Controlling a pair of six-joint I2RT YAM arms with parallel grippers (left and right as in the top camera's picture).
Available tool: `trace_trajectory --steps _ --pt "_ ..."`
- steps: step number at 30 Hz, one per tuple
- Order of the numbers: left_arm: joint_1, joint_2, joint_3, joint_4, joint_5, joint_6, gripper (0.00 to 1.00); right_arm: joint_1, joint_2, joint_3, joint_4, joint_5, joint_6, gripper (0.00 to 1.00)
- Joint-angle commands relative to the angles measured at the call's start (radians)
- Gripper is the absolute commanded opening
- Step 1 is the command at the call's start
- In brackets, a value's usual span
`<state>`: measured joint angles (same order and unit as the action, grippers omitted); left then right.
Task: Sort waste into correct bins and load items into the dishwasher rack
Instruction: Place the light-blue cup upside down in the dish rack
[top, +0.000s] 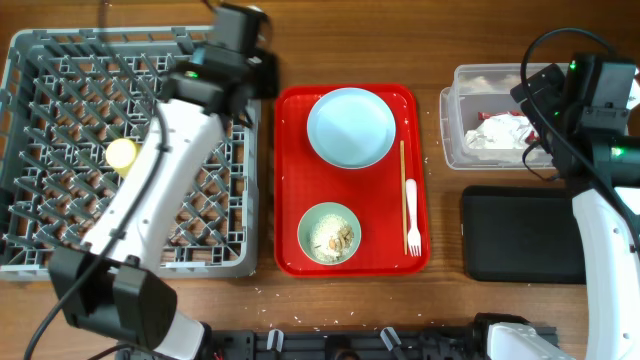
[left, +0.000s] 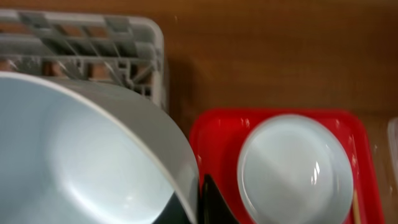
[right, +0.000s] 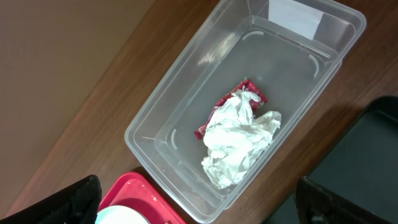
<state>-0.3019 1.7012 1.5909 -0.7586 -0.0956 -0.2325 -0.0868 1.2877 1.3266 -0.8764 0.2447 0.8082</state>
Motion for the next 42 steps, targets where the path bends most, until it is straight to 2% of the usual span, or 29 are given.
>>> trace_trajectory --steps 1,6,10,15,18,23,25,31,32,34,36,37,38,39,42 --pt "0.206 -0.005 0.014 0.116 0.38 0.096 0.04 -0.002 -0.001 0.001 0.0 0.02 0.011 1.0" --pt "0.503 0.094 0.014 0.263 0.9 0.084 0.04 -0.002 -0.001 0.001 0.0 0.02 0.011 1.0" --pt "0.655 0.225 0.014 0.368 1.118 -0.082 0.04 -0.002 -0.001 0.001 0.0 0.02 0.01 1.0" --pt "0.746 0.341 0.014 0.378 1.224 -0.203 0.04 -0.002 -0.001 0.001 0.0 0.02 0.011 1.0" --pt "0.779 0.382 0.014 0.338 1.301 -0.202 0.04 -0.002 -0.001 0.001 0.0 0.02 0.011 1.0" --pt "0.822 0.394 0.014 0.216 1.316 -0.203 0.04 -0.002 -0.001 0.001 0.0 0.02 0.011 1.0" --pt "0.845 0.394 0.014 0.188 1.366 -0.203 0.04 -0.002 -0.001 0.001 0.0 0.02 0.011 1.0" --pt "0.941 0.393 0.014 0.108 1.374 -0.202 0.05 -0.002 -0.001 0.001 0.0 0.02 0.011 1.0" --pt "0.953 0.393 0.014 0.103 1.372 -0.2 0.09 -0.002 -0.001 0.001 0.0 0.02 0.011 1.0" --pt "0.989 0.393 0.014 0.087 1.336 -0.191 0.27 -0.002 -0.001 0.001 0.0 0.02 0.011 1.0" --pt "1.021 0.393 0.014 0.08 1.289 -0.19 0.63 -0.002 -0.001 0.001 0.0 0.02 0.011 0.99" --pt "1.036 0.393 0.014 0.08 1.275 -0.19 0.73 -0.002 -0.001 0.001 0.0 0.02 0.011 1.0" --pt "1.048 0.391 0.014 0.08 1.268 -0.19 0.78 -0.002 -0.001 0.001 0.0 0.02 0.011 1.0" --pt "1.057 0.388 0.014 0.08 1.268 -0.19 0.78 -0.002 -0.001 0.001 0.0 0.02 0.011 1.0" --pt "1.064 0.362 0.014 0.077 1.263 -0.186 0.7 -0.002 -0.001 0.001 0.0 0.02 0.01 1.0"
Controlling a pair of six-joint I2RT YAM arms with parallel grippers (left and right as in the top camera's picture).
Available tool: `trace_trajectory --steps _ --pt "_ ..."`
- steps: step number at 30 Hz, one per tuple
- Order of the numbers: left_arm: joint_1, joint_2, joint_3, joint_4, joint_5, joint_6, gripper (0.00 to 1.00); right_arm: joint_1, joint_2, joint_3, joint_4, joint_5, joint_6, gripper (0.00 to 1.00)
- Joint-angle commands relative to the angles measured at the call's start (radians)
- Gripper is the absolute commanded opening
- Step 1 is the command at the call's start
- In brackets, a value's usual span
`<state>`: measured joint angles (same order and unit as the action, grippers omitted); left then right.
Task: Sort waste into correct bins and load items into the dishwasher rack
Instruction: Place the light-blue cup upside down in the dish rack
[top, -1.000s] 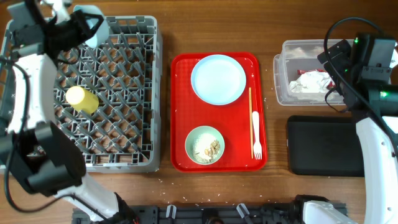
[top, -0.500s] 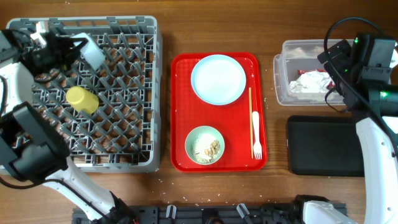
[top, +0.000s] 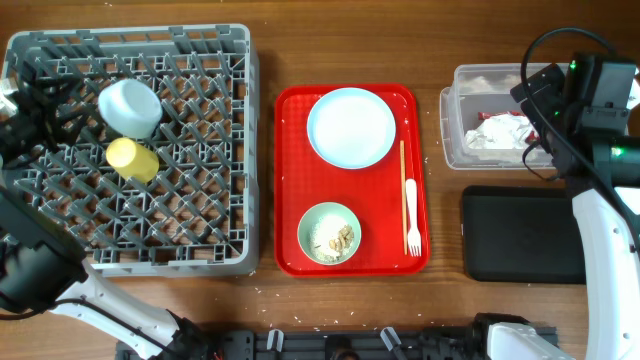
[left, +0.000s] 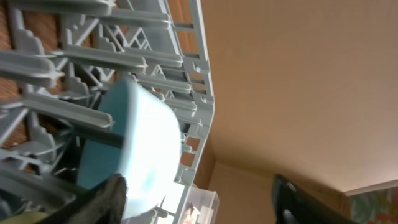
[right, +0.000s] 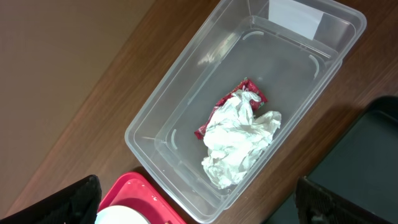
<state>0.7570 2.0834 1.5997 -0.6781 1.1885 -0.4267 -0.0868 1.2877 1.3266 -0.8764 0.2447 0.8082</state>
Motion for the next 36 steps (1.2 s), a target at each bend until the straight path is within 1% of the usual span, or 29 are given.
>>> trace_trajectory --steps 1,2,4,5,6,7,8,9,10,12,15,16,17,22,27,31,36 --pt "0.002 -0.037 0.005 -0.009 -0.036 0.017 0.66 -0.002 -0.001 0.001 0.0 0.02 0.011 1.0" --pt "-0.008 -0.064 0.005 -0.02 -0.067 0.031 0.61 -0.002 -0.001 0.001 0.0 0.02 0.01 1.0" --pt "-0.045 -0.115 0.005 -0.052 -0.148 0.066 0.43 -0.002 -0.001 0.001 0.0 0.02 0.01 1.0" --pt "-0.068 -0.135 0.005 -0.066 -0.183 0.09 0.29 -0.002 -0.001 0.001 0.0 0.02 0.011 1.0" --pt "-0.111 -0.158 0.005 -0.09 -0.263 0.107 0.17 -0.002 -0.001 0.001 0.0 0.02 0.01 1.0" --pt "-0.164 -0.169 0.005 -0.106 -0.362 0.107 0.09 -0.002 -0.001 0.001 0.0 0.02 0.01 1.0" --pt "-0.208 -0.171 0.005 -0.113 -0.441 0.108 0.05 -0.002 -0.001 0.001 0.0 0.02 0.01 0.99" --pt "-0.278 -0.167 0.004 -0.122 -0.586 0.109 0.04 -0.002 -0.001 0.001 0.0 0.02 0.01 1.0" --pt "-0.319 -0.166 0.004 -0.128 -0.681 0.109 0.04 -0.002 -0.001 0.001 0.0 0.02 0.011 1.0" --pt "-0.42 -0.164 0.004 -0.136 -0.939 0.105 0.04 -0.002 -0.001 0.001 0.0 0.02 0.011 1.0" --pt "-0.491 -0.164 0.004 -0.152 -1.168 0.07 0.04 -0.002 -0.001 0.001 0.0 0.02 0.011 1.0" --pt "-0.5 -0.164 0.004 -0.166 -1.225 0.055 0.04 -0.002 -0.001 0.001 0.0 0.02 0.011 1.0" --pt "-0.501 -0.163 0.004 -0.177 -1.249 0.052 0.04 -0.002 -0.001 0.001 0.0 0.02 0.011 1.0" --pt "-0.439 -0.161 0.004 -0.204 -1.25 0.047 0.04 -0.002 -0.001 0.001 0.0 0.02 0.011 1.0" --pt "-0.377 -0.161 0.004 -0.23 -1.244 -0.002 0.04 -0.002 -0.001 0.001 0.0 0.02 0.011 1.0" --pt "-0.362 -0.203 0.004 -0.233 -1.091 0.0 0.04 -0.002 -0.001 0.001 0.0 0.02 0.011 1.0" --pt "-0.377 -0.401 0.004 -0.264 -0.858 0.003 0.04 -0.002 -0.001 0.001 0.0 0.02 0.01 1.0"
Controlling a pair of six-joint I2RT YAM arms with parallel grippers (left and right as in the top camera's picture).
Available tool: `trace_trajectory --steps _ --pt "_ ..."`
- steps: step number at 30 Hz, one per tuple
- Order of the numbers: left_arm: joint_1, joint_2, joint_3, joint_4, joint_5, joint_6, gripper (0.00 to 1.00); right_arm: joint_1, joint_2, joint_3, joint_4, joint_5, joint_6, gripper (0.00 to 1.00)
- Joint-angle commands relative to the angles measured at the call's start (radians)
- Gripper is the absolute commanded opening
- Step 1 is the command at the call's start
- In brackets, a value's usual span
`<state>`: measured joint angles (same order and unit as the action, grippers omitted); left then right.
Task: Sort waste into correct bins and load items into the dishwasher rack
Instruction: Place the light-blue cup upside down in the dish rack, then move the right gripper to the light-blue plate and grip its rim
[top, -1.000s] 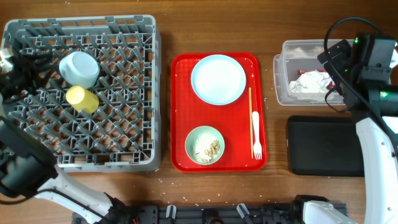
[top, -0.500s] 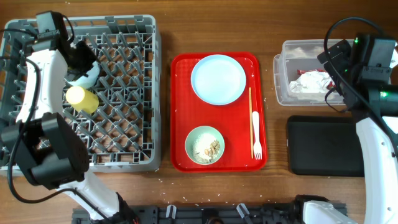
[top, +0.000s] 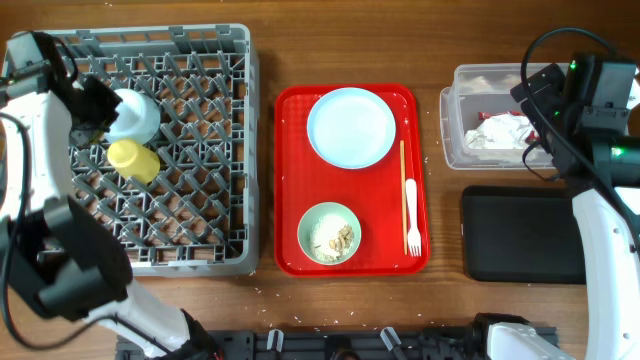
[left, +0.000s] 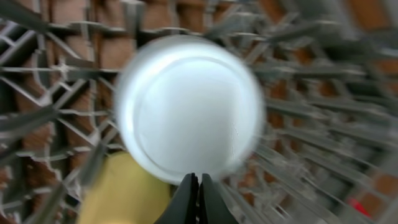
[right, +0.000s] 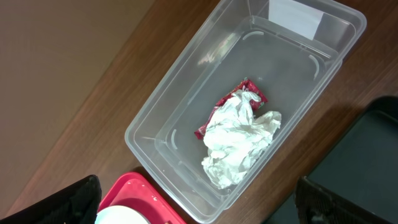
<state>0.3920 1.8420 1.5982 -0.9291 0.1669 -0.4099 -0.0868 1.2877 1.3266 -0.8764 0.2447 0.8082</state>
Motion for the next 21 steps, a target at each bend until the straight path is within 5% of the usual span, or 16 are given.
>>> trace_trajectory --steps 1,2,3,4,15,21 --pt "-0.015 -0.198 0.006 -0.025 0.182 -0.013 0.04 -0.002 -0.001 0.001 0.0 0.02 0.011 1.0" --pt "-0.015 -0.229 0.006 -0.035 0.182 -0.014 0.05 -0.002 -0.001 0.001 0.0 0.02 0.011 1.0" --pt "-0.015 -0.259 0.006 -0.047 0.179 -0.013 0.21 -0.002 -0.001 0.001 0.0 0.02 0.01 0.99" --pt "-0.015 -0.291 0.006 -0.054 0.178 -0.013 1.0 -0.002 -0.001 0.001 0.0 0.02 0.011 1.0" --pt "-0.014 -0.317 0.006 -0.142 0.173 -0.014 1.0 -0.002 -0.001 0.001 0.001 -0.001 0.018 1.0" --pt "-0.014 -0.317 0.006 -0.142 0.173 -0.014 1.0 -0.002 -0.001 0.001 0.0 -0.397 0.187 1.0"
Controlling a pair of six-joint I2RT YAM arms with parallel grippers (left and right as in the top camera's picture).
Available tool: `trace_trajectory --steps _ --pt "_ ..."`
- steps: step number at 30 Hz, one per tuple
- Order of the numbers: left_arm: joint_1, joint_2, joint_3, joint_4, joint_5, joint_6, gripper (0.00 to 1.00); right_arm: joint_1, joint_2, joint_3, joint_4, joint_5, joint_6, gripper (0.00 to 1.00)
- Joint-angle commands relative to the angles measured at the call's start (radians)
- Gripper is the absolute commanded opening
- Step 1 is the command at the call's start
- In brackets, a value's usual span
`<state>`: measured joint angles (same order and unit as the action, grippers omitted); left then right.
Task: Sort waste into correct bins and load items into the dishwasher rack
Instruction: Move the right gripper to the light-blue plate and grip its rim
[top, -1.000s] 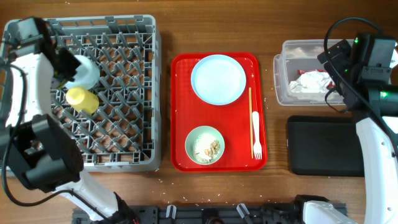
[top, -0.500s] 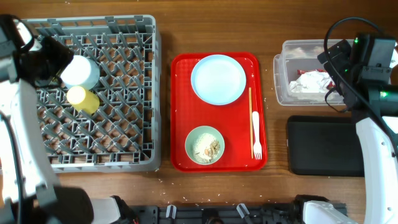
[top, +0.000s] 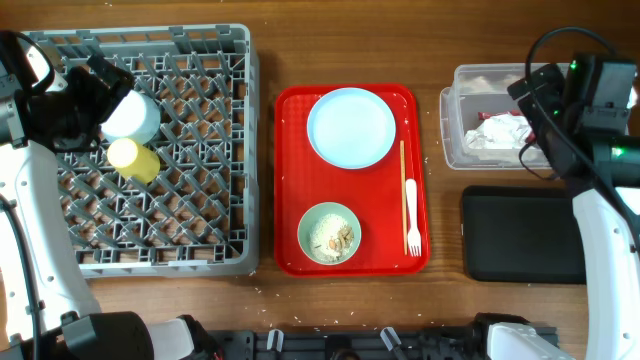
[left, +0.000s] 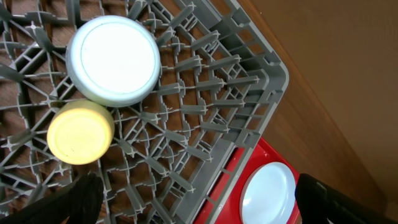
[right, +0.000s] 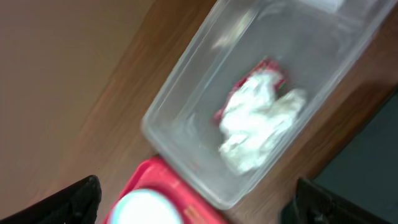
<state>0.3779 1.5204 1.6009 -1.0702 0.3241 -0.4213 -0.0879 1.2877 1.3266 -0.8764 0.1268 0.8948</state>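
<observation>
An upturned light blue bowl (top: 132, 117) (left: 113, 60) sits in the grey dishwasher rack (top: 200, 200), touching a yellow cup (top: 133, 158) (left: 81, 132). My left gripper (top: 95, 95) (left: 199, 205) hangs open and empty above the rack, beside the bowl. The red tray (top: 290, 180) holds a light blue plate (top: 351, 127), a green bowl of food scraps (top: 329, 232), a chopstick (top: 403, 175) and a white fork (top: 411, 215). My right gripper (top: 535, 95) (right: 199, 202) is open and empty over the clear bin (top: 455, 130) with crumpled paper (right: 258, 118).
A black bin (top: 520, 235) lies on the table right of the tray, below the clear bin. A red wrapper lies under the paper in the clear bin. Crumbs dot the wood near the front edge.
My left gripper was shut and close above the upturned bowl; now it is open and farther off. The bowl stays in the rack. The right wrist view has shifted and blurred, with tray and plate showing.
My left gripper held the blue bowl over the rack's corner by the tray. Then the bowl stood tilted among the tines at the rack's back left, before the open fingers. Then it sat upside down by the yellow cup. The right arm held still until now.
</observation>
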Motion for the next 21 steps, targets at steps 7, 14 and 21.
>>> trace_trajectory --steps 7,14,21 --pt "0.0 0.005 0.003 0.0 0.016 -0.002 1.0 0.217 0.107 0.001 0.205 -0.482 -0.206 1.0" --pt "0.0 0.005 0.003 0.0 0.016 -0.002 1.0 0.336 0.409 0.001 0.205 -0.311 -0.125 1.0" --pt "0.0 0.005 0.003 0.0 0.016 -0.002 1.0 0.338 0.687 0.001 0.269 -0.513 -0.071 0.88"
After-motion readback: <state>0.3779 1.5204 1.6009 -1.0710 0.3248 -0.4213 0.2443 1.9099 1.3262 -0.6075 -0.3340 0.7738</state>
